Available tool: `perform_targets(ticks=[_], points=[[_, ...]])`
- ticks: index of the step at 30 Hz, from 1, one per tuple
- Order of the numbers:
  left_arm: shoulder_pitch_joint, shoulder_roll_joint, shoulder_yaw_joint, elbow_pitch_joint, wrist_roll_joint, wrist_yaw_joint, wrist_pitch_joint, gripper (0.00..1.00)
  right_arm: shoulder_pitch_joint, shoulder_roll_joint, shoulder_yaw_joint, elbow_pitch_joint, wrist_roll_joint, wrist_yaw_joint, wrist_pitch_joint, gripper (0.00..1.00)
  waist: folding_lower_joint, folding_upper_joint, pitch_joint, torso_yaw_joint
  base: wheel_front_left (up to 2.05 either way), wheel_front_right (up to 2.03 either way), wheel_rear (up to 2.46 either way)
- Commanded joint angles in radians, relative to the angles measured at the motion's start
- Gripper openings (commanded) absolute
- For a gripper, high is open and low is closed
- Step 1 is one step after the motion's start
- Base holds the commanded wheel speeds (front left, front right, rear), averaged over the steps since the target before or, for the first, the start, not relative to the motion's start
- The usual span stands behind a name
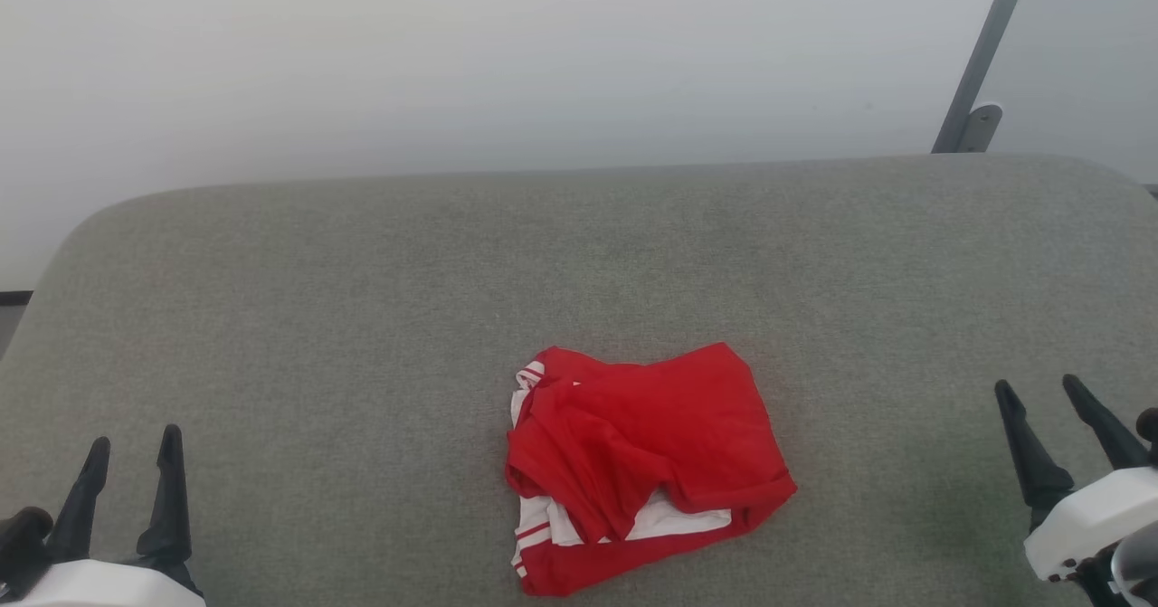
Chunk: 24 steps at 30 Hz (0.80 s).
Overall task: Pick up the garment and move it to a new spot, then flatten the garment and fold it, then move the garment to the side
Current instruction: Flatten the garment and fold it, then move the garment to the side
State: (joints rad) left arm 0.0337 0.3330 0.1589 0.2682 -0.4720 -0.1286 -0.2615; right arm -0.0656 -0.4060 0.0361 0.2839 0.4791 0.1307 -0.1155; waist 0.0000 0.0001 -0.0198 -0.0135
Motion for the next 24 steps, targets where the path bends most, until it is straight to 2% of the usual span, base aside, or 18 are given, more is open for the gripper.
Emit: perform_targets(ticks=[1, 13, 24], points=[[0.002, -0.003, -0.002, -0.002, 0.01, -0.003, -0.004, 1.0, -0.002, -0.006, 0.001, 0.002, 0.002, 0.0, -0.003, 1.0, 0.0, -0.0001, 0.001, 0.003, 0.0, 0.0, 0.0], [-0.012, -0.005, -0.017, 0.004, 0.006, -0.002, -0.004, 1.0, -0.017, -0.002, 0.058, -0.006, 0.022, 0.0, 0.031, 1.0, 0.0, -0.0001, 0.007, 0.045, 0.0, 0.0, 0.0], [-0.025, -0.02, -0.057, 0.012, 0.002, -0.002, -0.004, 1.0, -0.097, -0.013, 0.266, -0.009, 0.115, 0.0, 0.177, 1.0, 0.0, -0.0001, 0.033, 0.133, 0.0, 0.0, 0.0]])
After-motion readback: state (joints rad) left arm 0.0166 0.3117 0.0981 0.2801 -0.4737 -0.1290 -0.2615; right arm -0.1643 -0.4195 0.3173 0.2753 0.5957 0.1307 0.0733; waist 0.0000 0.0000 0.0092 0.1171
